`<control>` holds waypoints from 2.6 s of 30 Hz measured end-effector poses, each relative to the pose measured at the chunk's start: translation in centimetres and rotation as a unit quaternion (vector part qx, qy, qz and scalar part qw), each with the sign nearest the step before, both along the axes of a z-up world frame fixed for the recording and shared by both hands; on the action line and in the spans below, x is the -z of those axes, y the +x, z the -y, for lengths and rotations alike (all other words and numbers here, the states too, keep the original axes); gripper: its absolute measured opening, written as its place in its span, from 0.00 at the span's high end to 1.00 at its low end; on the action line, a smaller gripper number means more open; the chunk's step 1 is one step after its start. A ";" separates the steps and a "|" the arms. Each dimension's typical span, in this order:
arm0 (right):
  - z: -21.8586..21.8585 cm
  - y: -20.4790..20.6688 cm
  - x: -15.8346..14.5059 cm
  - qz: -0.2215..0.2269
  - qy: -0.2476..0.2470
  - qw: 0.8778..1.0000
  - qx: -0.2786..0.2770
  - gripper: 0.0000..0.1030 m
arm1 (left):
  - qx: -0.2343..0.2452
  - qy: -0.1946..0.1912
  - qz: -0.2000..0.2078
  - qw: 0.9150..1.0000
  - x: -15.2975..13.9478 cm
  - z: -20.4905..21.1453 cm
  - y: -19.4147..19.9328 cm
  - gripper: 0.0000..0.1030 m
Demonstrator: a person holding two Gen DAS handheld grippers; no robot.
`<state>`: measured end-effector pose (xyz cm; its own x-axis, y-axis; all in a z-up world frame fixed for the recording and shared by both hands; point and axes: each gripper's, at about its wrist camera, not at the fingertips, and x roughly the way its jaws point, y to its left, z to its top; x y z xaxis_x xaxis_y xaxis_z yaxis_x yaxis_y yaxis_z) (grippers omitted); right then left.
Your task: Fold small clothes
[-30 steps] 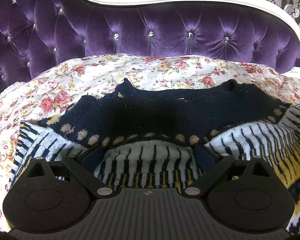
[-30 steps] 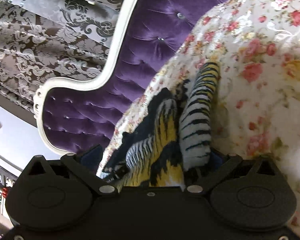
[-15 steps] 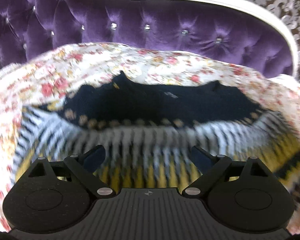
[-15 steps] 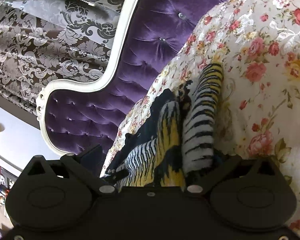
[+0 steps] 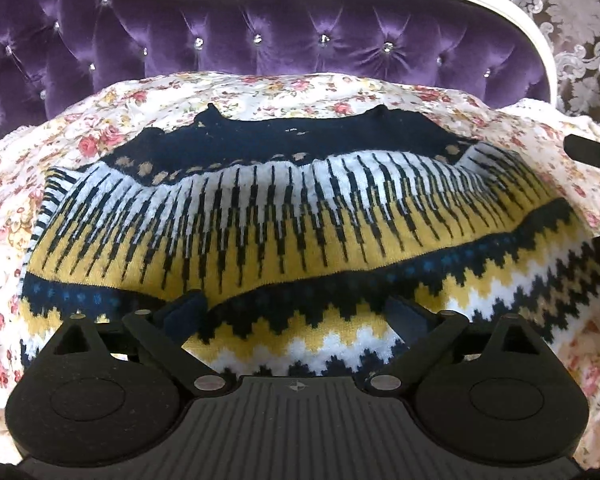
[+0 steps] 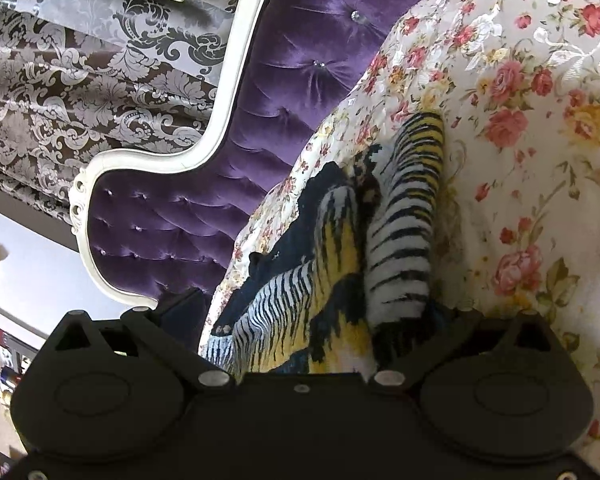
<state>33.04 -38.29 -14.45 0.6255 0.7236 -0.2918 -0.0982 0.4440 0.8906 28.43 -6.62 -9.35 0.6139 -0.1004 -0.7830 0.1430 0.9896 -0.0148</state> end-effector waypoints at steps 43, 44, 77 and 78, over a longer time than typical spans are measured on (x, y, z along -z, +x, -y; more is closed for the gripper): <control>-2.4 -1.4 -2.6 0.046 -0.147 0.988 0.029 0.66 | -0.011 -0.101 0.020 0.995 0.4 -0.1 1.1 0.70; -2.5 -1.4 -2.7 0.047 -0.152 0.987 0.030 0.66 | -0.013 -0.115 0.015 0.993 0.3 -0.6 1.3 0.70; -31.8 0.0 -7.1 0.124 -0.307 0.931 -0.153 0.43 | -0.130 -0.239 -0.004 0.962 -2.5 -24.4 -2.6 0.67; -31.7 -0.4 -7.3 0.136 -0.298 0.931 -0.159 0.38 | -0.130 -0.244 -0.004 0.961 -2.5 -24.7 -2.6 0.63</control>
